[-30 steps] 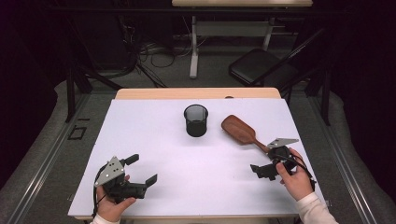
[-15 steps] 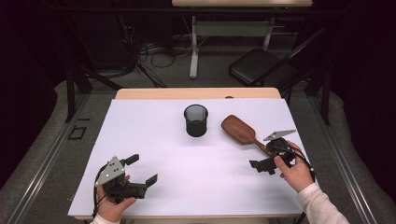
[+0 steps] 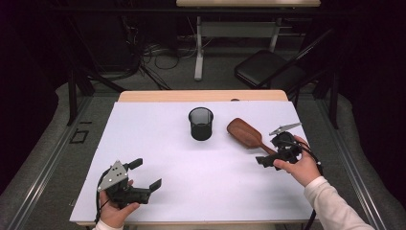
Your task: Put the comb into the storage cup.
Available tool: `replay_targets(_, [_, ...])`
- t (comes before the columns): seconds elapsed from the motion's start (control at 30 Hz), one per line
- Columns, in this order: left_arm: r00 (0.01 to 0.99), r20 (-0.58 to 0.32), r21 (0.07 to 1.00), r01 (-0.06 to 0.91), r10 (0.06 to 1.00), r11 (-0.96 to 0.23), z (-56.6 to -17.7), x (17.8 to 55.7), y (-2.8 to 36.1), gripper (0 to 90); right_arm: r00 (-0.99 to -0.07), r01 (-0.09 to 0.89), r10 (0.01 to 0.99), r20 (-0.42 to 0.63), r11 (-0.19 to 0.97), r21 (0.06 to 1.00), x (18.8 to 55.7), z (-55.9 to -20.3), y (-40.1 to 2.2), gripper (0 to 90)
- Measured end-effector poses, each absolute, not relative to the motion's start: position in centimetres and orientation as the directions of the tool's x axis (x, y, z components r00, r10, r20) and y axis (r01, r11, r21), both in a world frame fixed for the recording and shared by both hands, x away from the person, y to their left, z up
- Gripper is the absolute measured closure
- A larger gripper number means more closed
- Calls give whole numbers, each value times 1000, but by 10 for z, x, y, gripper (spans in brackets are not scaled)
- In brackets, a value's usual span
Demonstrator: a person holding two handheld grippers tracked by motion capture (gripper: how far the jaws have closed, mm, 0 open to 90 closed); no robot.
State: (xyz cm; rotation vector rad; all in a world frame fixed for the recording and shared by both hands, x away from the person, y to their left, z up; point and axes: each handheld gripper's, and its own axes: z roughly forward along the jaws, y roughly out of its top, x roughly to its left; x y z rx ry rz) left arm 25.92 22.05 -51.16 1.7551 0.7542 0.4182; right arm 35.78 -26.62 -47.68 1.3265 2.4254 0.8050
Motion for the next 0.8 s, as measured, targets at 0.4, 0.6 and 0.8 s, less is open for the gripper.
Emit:
replay_targets(0.4, [733,-93,945,277,673,-171,-512,260,220,5,-547,696,837,4,452,559,374,-471,-264,0])
replay_targets(0.6, [733,-92,946,277,674,-172,-512,260,220,6,-539,701,842,-7,453,551,383,-467,-264,0])
replay_targets(0.8, [734,-93,946,277,673,-171,-512,260,220,6,-540,708,841,-17,465,531,394,-466,-265,0])
